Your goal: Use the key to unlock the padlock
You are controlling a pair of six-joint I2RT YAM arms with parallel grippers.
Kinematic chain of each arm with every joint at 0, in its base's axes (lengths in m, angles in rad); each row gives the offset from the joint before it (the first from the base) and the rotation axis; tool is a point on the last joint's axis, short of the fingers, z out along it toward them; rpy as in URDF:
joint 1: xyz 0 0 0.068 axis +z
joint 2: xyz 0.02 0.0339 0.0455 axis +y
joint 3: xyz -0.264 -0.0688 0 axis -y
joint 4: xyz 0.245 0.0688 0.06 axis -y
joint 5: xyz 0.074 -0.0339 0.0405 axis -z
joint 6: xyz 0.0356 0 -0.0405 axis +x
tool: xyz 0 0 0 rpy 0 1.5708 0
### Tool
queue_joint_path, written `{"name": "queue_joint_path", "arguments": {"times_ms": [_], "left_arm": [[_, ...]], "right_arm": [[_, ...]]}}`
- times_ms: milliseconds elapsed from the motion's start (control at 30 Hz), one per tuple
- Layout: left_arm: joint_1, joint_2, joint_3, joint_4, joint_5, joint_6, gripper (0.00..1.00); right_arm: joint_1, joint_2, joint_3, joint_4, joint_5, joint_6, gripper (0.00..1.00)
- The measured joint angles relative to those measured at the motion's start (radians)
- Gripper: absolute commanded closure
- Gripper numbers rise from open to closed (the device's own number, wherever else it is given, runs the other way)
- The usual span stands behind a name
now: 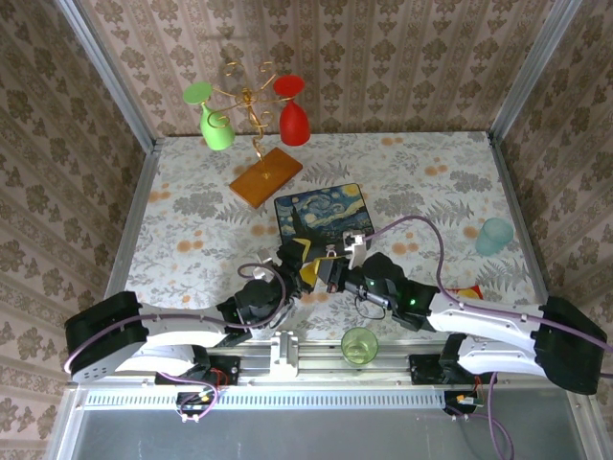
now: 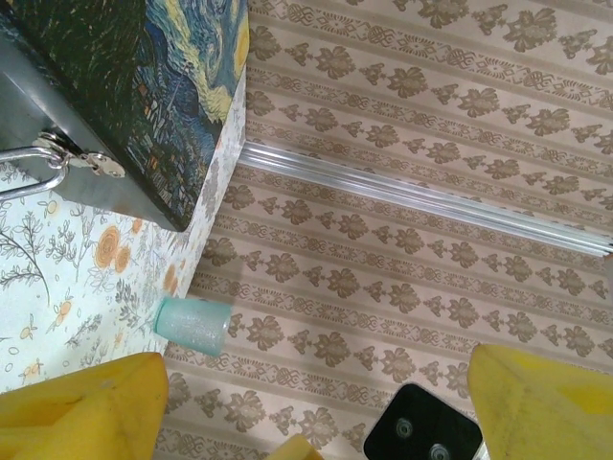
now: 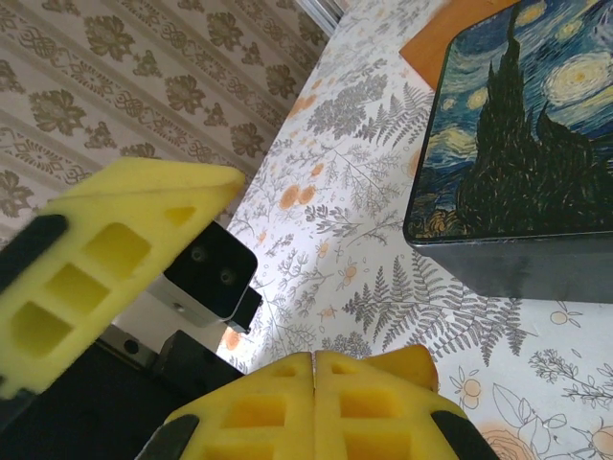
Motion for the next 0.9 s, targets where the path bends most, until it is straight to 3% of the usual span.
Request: {"name": "queue_joint_path", "arguments": {"times_ms": [233, 367, 500, 600, 900], "left_arm": [[0.0, 0.034, 0.009, -0.001, 0.005, 0.013, 0.45], [0.0, 0.079, 0.013, 0.03, 0.013, 0.031, 0.69], [0.0, 0.097, 0.014, 0.05, 0.022, 0.038, 0.74], [0.001, 0.101, 0.018, 0.056, 0.034, 0.046, 0.87], [0.003, 0.048, 0.02, 0.003, 0.039, 0.089, 1.0]], "right_arm": [[0.0, -0.03, -0.014, -0.01, 0.015, -0.003, 1.0], [0.0, -0.04, -0.029, -0.016, 0.019, -0.004, 1.0], [0.0, -0.047, -0.034, -0.016, 0.02, -0.004, 1.0], [0.0, -0.048, -0.034, -0.017, 0.021, -0.004, 1.0], [0.0, -0.083, -0.042, -0.024, 0.021, -0.004, 1.0]]}}
